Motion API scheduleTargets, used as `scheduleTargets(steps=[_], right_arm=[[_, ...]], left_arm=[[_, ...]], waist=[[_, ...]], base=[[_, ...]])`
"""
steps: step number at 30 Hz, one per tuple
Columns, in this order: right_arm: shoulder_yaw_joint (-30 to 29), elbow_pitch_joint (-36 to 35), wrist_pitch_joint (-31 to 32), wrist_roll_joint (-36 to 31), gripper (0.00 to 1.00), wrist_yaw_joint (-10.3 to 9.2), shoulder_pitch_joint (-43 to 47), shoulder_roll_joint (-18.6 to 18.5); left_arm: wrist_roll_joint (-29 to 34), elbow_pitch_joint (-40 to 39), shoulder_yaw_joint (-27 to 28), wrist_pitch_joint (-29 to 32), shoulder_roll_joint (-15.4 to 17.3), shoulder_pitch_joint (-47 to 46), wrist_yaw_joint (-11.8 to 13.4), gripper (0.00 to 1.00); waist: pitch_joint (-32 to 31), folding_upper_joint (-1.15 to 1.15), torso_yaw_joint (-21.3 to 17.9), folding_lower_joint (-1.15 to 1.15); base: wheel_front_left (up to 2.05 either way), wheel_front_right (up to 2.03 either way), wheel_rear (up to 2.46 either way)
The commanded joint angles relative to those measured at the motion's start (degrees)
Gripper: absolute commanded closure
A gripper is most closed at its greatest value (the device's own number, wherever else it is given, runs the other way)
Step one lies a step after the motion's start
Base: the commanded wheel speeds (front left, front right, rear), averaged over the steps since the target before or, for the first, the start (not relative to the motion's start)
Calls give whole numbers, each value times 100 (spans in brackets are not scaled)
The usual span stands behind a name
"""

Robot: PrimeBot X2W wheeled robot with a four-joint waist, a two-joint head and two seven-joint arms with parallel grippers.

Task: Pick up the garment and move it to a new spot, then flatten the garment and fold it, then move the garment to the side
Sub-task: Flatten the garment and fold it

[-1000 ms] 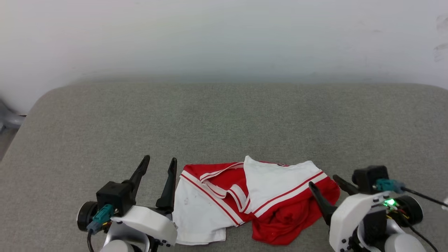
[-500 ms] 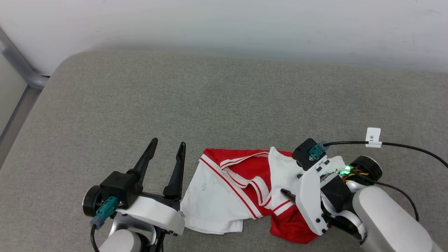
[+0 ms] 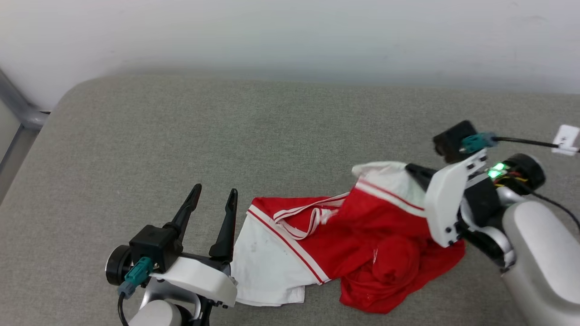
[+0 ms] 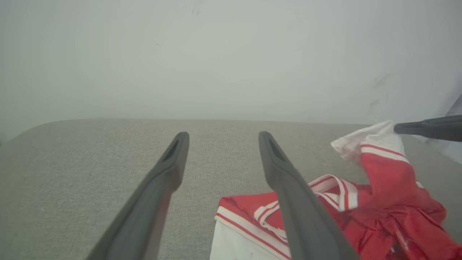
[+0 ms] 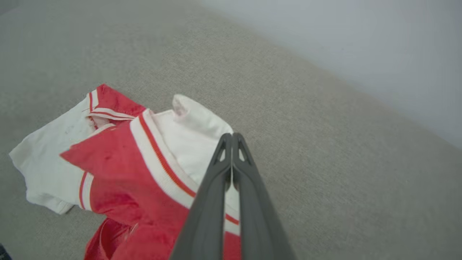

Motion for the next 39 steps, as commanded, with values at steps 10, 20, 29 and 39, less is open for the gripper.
scheduleTargets(steps=[10, 20, 29, 39], right_arm=[[-2328, -106, -290, -737, 100, -4, 1382, 411], [-3369, 84, -864, -989, 0, -4, 2631, 1302], [-3417, -197, -2514, -1316, 0, -4, 2878, 1548], [-2891, -1013, -3550, -1550, 0, -4, 3127, 1607]], left_arm=[[-88, 26, -25, 88, 65, 145, 58, 0], [-186, 170, -56, 182, 97, 230, 27, 0], [-299, 308, -49, 182, 109, 406, 83, 0], [-391, 373, 100, 211, 270, 594, 217, 0]], waist=[[-73, 0, -275, 0], [-71, 0, -417, 0], [-330, 0, -419, 0], [-624, 0, -460, 0]], base=[[0, 0, 0], [0, 0, 0], [0, 0, 0], [0, 0, 0]])
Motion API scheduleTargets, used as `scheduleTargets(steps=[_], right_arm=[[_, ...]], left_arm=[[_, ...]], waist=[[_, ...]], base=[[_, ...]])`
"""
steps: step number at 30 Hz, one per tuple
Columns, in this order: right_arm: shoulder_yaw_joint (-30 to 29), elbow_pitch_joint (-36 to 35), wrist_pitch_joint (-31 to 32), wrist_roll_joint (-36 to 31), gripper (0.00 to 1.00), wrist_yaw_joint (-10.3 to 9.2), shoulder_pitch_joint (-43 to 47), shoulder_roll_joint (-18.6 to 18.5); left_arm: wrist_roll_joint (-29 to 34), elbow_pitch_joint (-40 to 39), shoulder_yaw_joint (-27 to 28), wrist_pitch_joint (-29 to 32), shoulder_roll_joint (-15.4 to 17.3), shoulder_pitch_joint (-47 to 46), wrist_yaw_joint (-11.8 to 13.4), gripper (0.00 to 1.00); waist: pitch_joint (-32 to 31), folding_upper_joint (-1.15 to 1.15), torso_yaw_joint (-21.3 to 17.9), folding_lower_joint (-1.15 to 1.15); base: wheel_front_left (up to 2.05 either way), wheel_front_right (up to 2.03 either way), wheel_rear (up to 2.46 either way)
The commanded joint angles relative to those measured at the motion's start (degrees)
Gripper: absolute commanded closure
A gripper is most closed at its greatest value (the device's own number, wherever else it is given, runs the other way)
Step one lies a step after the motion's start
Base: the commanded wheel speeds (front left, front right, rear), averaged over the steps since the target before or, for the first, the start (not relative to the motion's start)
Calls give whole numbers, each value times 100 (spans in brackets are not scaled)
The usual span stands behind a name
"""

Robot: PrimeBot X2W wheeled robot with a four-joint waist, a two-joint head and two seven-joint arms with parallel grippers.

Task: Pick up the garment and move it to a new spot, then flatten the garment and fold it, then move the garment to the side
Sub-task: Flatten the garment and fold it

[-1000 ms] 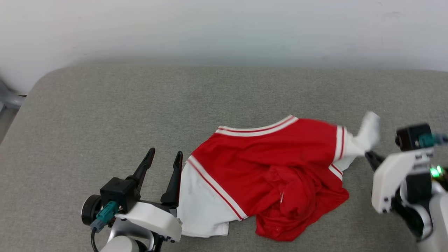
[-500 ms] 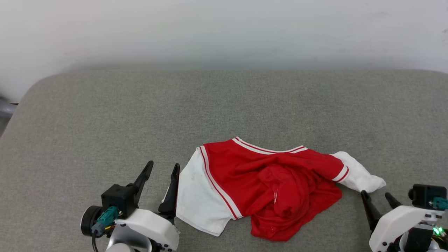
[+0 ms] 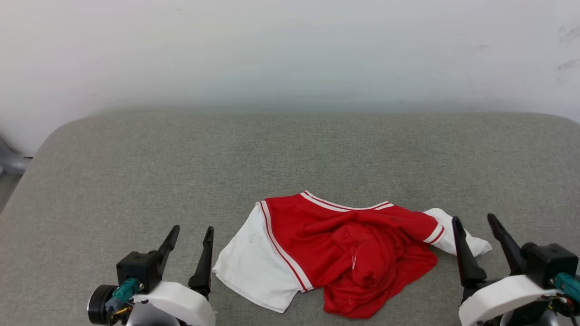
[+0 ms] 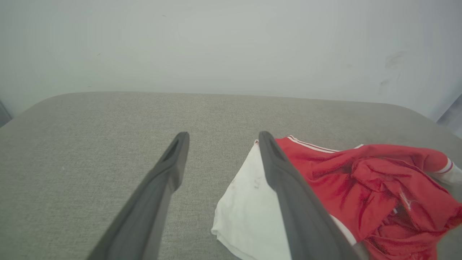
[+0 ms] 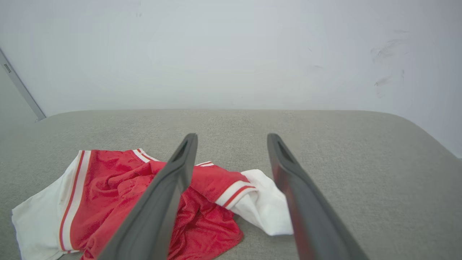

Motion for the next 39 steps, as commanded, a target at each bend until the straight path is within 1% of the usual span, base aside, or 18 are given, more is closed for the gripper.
scheduleTargets(steps=[1, 4, 7, 12, 16, 20, 24, 29, 30, 31, 32, 36, 39], right_arm=[[72, -140, -45, 16, 0, -4, 134, 19], [209, -416, -82, 113, 0, -4, 278, 20], [309, -649, -36, 200, 0, -4, 405, 20], [408, -896, 84, 332, 0, -4, 468, 21], [465, -934, 118, 396, 0, -4, 385, 22], [517, -916, 99, 469, 0, -4, 288, 21], [546, -852, 86, 513, 0, -4, 201, 22], [569, -789, 57, 542, 0, -4, 143, 23], [568, -775, 59, 567, 0, -4, 131, 23], [553, -756, 83, 555, 0, -4, 121, 23], [531, -730, 109, 585, 0, -4, 115, 23], [402, -591, 238, 648, 0, -4, 97, 22], [194, -333, 399, 698, 0, -4, 55, 22]], left_arm=[[-36, 5, 43, 40, 61, 36, 5, 0], [-112, 23, 54, 193, 175, 30, -61, 0], [-234, 100, 4, 562, 310, -84, -186, 0], [-536, 375, -221, 1691, 598, -412, -561, 0], [-842, 656, -348, 2632, 746, -713, -773, 0], [-1114, 893, -472, 3415, 828, -962, -956, 0], [-1277, 1141, -651, 4050, 878, -1157, -1164, 0], [-1457, 1402, -917, 4635, 772, -1206, -1376, 0], [-1453, 1430, -966, 4694, 750, -1217, -1403, 51], [-1451, 1439, -999, 4709, 721, -1222, -1426, 98], [-1438, 1442, -1004, 4670, 689, -1236, -1436, 100], [-1290, 1448, -924, 4321, 668, -1262, -1337, 100], [-1271, 1348, -824, 4051, 662, -1202, -1287, 100]], waist=[[-22, 0, -38, 0], [-36, 0, -120, 0], [-16, 0, -210, 0], [133, 0, -384, 0], [316, 0, -531, 0], [516, 0, -671, 0], [679, 0, -777, 0], [802, 0, -860, 0], [812, 0, -869, 0], [821, 0, -875, 0], [827, 0, -876, 0], [797, 0, -848, 0], [743, 0, -781, 0]], base=[[0, 0, 0], [0, 0, 0], [0, 0, 0], [0, 0, 0], [0, 0, 0], [0, 0, 0], [0, 0, 0], [0, 0, 0], [0, 0, 0], [0, 0, 0], [0, 0, 0], [0, 0, 0], [0, 0, 0]])
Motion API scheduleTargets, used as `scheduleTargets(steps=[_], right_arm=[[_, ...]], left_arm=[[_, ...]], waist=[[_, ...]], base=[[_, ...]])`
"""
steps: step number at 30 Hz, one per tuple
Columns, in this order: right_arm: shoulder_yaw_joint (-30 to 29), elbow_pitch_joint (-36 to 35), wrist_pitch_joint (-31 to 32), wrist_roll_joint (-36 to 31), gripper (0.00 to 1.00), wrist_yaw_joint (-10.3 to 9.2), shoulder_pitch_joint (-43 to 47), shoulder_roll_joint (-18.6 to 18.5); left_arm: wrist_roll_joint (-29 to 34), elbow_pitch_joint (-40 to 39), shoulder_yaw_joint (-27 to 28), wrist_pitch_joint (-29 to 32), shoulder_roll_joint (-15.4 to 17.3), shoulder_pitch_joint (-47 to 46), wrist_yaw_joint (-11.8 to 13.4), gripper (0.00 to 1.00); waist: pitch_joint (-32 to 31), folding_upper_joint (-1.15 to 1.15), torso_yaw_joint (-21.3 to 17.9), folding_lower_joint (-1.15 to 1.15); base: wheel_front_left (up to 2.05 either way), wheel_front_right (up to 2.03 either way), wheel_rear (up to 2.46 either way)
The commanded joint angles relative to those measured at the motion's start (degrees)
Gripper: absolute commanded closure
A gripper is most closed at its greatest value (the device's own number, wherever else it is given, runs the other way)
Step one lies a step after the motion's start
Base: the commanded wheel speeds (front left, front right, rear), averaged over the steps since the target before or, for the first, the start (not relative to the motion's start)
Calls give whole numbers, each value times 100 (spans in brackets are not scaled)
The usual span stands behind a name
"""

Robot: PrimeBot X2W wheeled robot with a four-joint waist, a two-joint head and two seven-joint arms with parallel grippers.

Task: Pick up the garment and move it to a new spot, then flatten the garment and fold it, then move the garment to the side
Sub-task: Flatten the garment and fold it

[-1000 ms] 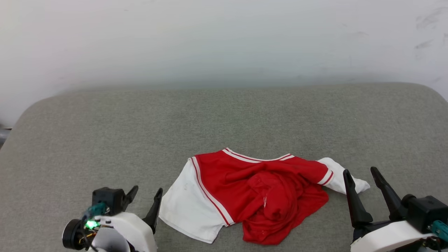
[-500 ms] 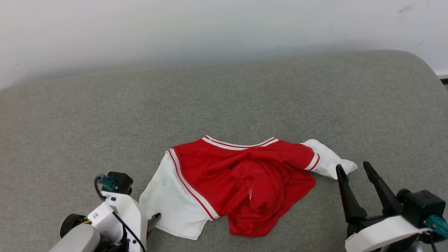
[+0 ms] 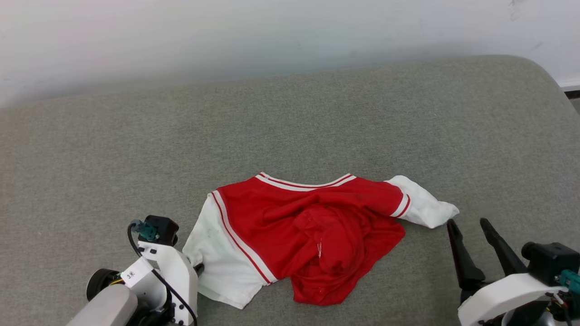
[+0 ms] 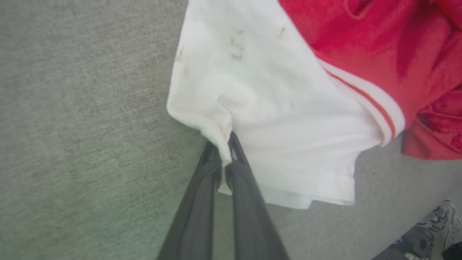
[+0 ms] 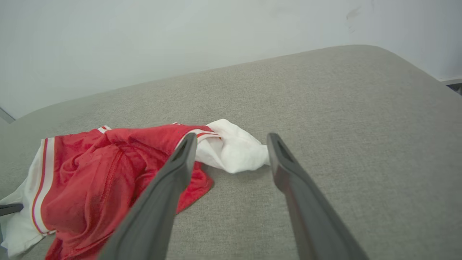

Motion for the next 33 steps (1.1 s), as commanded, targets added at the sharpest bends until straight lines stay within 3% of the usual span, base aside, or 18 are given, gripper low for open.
scheduleTargets(steps=[1, 9, 23, 28, 33], right_arm=[[-176, 201, 127, 28, 0, -4, -117, 9], [-878, 1040, 1071, 52, 0, -4, -462, -217], [-275, 2079, 3514, 346, 0, -4, -1820, -1151], [-123, 2544, 4073, 423, 0, -4, -2002, -1180], [46, 3062, 4465, 606, 0, -2, -1968, -982]], left_arm=[[59, -61, 18, -180, -54, 152, 70, 100], [273, -701, 214, -779, 31, 242, 378, 100], [563, -1713, 177, -876, 121, 81, 591, 100], [598, -1819, 163, -911, 96, -18, 586, 100], [577, -1806, 182, -963, 97, -49, 550, 100]], waist=[[-53, 0, 74, 0], [-157, 0, 413, 0], [42, 0, 816, 0], [222, 0, 903, 0], [354, 0, 921, 0]], base=[[0, 0, 0], [0, 0, 0], [0, 0, 0], [0, 0, 0], [0, 0, 0]])
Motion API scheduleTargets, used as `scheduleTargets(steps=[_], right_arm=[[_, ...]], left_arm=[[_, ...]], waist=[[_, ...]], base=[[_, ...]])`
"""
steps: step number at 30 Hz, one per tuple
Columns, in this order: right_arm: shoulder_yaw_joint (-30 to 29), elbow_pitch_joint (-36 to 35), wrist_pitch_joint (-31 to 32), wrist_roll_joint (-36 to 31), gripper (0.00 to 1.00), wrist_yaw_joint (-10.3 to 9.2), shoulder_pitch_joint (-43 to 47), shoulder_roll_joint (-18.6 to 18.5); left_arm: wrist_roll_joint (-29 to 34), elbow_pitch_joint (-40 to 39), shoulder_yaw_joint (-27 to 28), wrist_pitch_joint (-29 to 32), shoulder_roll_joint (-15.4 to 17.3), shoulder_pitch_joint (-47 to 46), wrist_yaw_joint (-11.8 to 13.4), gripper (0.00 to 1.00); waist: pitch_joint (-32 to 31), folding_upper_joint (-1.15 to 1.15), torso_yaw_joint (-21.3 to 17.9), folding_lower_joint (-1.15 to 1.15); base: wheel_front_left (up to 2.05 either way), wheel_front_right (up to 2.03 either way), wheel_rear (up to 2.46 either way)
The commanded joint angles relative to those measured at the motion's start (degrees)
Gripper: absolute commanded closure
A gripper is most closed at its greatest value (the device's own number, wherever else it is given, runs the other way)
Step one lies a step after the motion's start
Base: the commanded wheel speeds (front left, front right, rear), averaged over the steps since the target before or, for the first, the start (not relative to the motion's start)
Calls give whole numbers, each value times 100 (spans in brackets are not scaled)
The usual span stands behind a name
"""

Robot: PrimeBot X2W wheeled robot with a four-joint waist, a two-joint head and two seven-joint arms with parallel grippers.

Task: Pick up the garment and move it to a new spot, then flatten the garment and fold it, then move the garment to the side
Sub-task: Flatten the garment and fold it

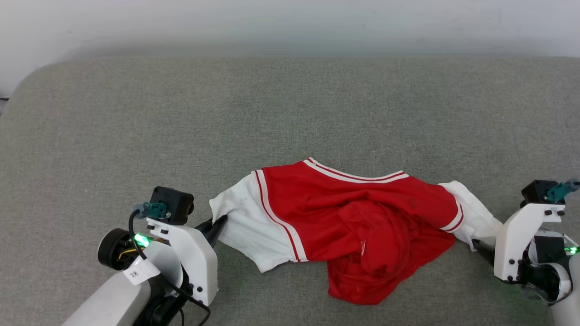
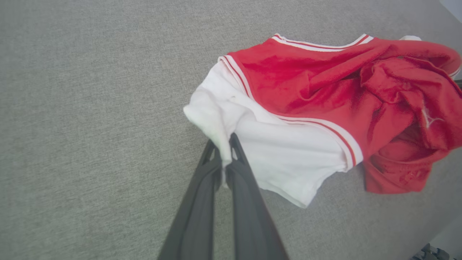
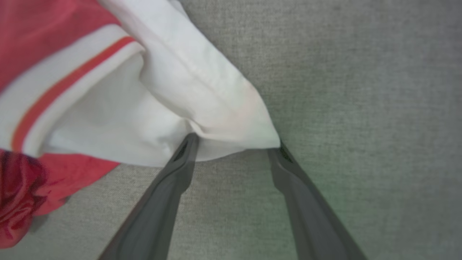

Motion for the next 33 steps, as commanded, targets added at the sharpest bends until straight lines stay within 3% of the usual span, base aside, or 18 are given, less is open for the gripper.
scheduleTargets(steps=[1, 2, 3, 10, 19, 24, 33], right_arm=[[183, 291, 149, 60, 54, 1, 115, 176], [210, 354, 192, 123, 98, 2, 109, 187], [223, 392, 186, 171, 100, 2, 103, 193], [207, 263, -128, 337, 100, -1, -201, -26], [48, -945, -965, -140, 100, -1, -507, -164], [-40, -1424, -1184, -652, 100, -1, -1122, -44], [48, -1041, -1547, -955, 100, -2, -2558, -62]], left_arm=[[-29, 13, 14, -39, 1, -72, -13, 100], [-44, 23, 23, -43, -5, -78, -11, 100], [-47, 34, 25, -37, -9, -81, -11, 100], [6, 69, 89, -189, -3, -115, 41, 100], [95, 30, 418, -469, 121, -386, 236, 100], [111, 359, 727, -627, 77, -1219, 134, 100], [128, 1563, 1061, -1165, -288, -2890, -231, 100]], waist=[[32, 0, 7, 0], [43, 0, 8, 0], [55, 0, 7, 0], [-34, 0, -10, 0], [-311, 0, -120, 0], [-396, 0, -194, 0], [-52, 0, -218, 0]], base=[[0, 0, 0], [0, 0, 0], [0, 0, 0], [0, 0, 0], [0, 0, 0], [0, 0, 0], [0, 0, 0]])
